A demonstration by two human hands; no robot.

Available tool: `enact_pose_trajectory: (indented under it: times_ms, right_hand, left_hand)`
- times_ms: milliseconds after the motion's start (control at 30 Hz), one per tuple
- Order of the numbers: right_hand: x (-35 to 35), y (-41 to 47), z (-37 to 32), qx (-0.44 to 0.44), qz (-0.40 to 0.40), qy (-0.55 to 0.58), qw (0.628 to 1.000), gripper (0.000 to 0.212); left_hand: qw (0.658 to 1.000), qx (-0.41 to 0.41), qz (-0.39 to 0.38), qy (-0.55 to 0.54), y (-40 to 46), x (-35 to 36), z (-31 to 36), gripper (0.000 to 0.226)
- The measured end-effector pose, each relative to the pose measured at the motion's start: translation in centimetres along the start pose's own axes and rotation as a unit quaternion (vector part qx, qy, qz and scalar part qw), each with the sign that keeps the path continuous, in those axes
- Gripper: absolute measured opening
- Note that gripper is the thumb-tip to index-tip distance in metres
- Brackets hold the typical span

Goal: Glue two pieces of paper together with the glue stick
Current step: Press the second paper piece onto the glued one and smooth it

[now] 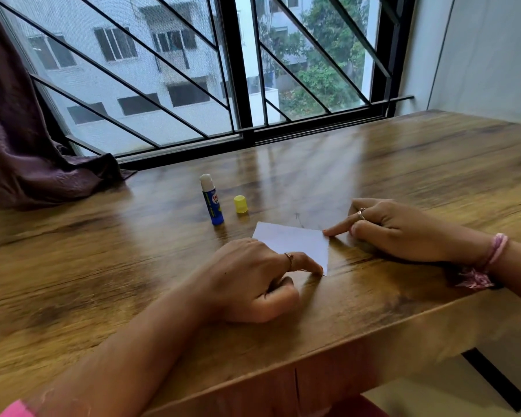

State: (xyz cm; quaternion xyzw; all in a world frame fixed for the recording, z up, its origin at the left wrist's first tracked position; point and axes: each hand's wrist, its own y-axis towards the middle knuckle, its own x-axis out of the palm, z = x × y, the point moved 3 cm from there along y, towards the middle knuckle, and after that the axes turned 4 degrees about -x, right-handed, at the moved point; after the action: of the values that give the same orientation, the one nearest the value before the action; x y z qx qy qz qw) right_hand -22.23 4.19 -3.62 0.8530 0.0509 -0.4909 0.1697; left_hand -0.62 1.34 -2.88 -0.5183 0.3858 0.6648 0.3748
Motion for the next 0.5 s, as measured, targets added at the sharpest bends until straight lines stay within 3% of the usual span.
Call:
enact_pose_trajectory:
  times_ms: [267, 400, 500]
  right_hand:
    - [1.2, -2.5, -1.8, -0.005, 0.009, -0.015, 1.0, 0.048]
    - [0.7, -2.5, -1.4, 0.011, 0.023, 0.032, 0.999, 0.036]
    - [0.5, -2.1, -0.7, 0.034, 0.053, -0.01, 0.998, 0.035]
  left_hand:
    - [0.999, -0.03, 0.024, -0.01, -0.5, -0.6, -1.9, 0.042]
    - [0.998, -0.045, 0.038, -0.008, -0.5, -0.5, -2.3, 0.037]
    - [0.998, -0.05, 0.046, -0.003, -0.5, -0.6, -2.7, 0.026]
